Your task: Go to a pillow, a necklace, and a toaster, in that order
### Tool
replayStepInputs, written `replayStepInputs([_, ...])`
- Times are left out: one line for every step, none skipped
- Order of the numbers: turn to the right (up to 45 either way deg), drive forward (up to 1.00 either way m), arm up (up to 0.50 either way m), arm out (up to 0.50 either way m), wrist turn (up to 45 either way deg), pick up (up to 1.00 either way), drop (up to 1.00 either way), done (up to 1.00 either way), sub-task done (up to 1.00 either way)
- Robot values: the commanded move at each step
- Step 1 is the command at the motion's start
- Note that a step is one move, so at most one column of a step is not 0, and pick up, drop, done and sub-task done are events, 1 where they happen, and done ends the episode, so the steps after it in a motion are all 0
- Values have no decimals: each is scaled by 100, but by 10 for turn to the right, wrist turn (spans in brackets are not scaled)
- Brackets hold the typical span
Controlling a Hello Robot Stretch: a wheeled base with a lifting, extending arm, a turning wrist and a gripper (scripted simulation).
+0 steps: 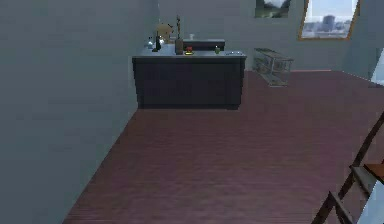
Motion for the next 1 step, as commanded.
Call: replayStepInputs([0,80,0,0,0,0,0,0,0])
